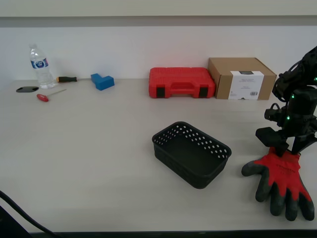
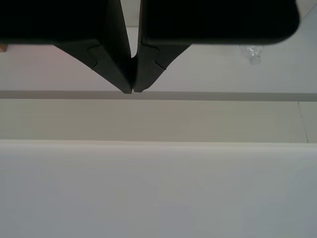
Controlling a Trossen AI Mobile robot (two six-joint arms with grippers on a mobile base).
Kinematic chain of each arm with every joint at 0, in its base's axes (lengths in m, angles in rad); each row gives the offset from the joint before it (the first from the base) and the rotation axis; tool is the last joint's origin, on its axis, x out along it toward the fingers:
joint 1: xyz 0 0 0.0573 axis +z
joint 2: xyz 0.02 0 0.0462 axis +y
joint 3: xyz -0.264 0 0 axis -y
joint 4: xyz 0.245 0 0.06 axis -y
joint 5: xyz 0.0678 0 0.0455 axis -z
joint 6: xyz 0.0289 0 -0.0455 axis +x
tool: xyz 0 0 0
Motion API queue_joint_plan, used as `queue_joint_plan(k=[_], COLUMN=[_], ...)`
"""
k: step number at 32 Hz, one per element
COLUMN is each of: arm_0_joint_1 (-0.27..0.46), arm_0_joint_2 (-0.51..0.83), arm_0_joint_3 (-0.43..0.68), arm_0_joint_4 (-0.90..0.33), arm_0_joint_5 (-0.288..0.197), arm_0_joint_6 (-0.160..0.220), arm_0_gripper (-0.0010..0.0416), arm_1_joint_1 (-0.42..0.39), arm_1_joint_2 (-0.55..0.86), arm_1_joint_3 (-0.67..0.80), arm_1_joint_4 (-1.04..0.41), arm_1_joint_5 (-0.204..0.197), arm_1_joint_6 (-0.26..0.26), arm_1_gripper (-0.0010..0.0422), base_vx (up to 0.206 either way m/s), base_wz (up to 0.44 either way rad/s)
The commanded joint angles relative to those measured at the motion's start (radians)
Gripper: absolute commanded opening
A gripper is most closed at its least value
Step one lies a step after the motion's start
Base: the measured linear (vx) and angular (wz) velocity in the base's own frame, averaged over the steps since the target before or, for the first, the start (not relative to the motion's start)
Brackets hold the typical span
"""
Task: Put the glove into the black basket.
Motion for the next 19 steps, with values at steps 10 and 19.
queue_joint_plan(k=[10,19], arm_0_joint_1=[-0.003,-0.006], arm_0_joint_2=[-0.011,-0.301], arm_0_joint_3=[0.008,0.009], arm_0_joint_4=[0.031,0.012], arm_0_joint_5=[-0.052,-0.057], arm_0_joint_6=[-0.025,-0.021], arm_0_gripper=[-0.0001,-0.0001], arm_1_joint_1=[0.0,0.0], arm_1_joint_2=[0.0,0.0], arm_1_joint_3=[0.0,0.0], arm_1_joint_4=[0.006,0.003], arm_1_joint_5=[-0.001,-0.001], arm_1_joint_6=[0.0,0.0], arm_1_gripper=[0.0,0.0], base_vx=[0.0,0.0], base_wz=[0.0,0.0])
